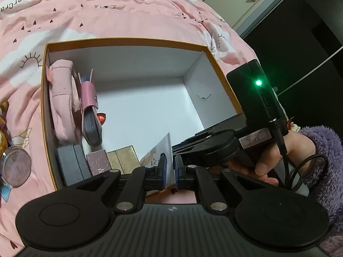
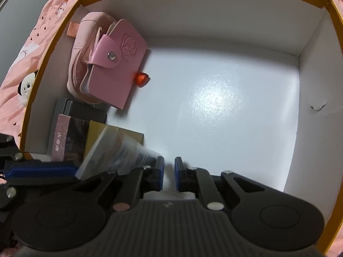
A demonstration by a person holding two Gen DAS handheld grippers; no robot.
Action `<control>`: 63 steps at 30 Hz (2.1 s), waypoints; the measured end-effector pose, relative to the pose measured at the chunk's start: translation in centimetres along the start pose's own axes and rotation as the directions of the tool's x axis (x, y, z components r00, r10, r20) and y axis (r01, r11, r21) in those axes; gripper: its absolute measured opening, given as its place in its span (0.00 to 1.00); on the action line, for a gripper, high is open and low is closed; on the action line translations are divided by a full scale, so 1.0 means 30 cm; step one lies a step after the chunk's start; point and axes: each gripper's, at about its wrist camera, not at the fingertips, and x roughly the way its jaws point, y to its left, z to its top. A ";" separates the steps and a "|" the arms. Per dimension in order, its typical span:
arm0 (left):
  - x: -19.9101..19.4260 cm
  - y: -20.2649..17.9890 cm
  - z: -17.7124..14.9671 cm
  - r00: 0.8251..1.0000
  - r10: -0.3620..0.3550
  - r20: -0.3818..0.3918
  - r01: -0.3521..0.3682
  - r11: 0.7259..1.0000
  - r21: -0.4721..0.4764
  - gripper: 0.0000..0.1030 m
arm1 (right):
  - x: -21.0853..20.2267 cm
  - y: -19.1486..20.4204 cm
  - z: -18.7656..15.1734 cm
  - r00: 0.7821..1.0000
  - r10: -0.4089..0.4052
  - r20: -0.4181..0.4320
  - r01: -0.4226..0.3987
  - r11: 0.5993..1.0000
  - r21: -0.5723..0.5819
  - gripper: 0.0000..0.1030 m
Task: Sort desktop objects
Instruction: 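Lower the lotion tube into the box and open the left tool, then withdraw both tools from the box toward the plush toys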
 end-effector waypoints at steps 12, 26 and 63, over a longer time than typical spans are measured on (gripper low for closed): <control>-0.152 0.022 -0.052 0.994 0.038 0.102 -0.047 0.995 0.085 0.16 | 0.031 0.011 0.012 0.999 -0.010 -0.045 0.010 1.000 -0.009 0.04; -0.345 0.197 -0.140 0.944 0.259 0.204 -0.255 0.966 -0.049 0.17 | -0.025 0.036 -0.009 0.997 -0.078 -0.003 0.078 0.996 -0.029 0.04; -0.330 0.793 -0.292 0.882 0.435 0.178 -0.339 0.851 -0.400 0.61 | 0.138 0.809 0.093 0.891 -0.024 0.453 0.090 0.988 -0.125 0.50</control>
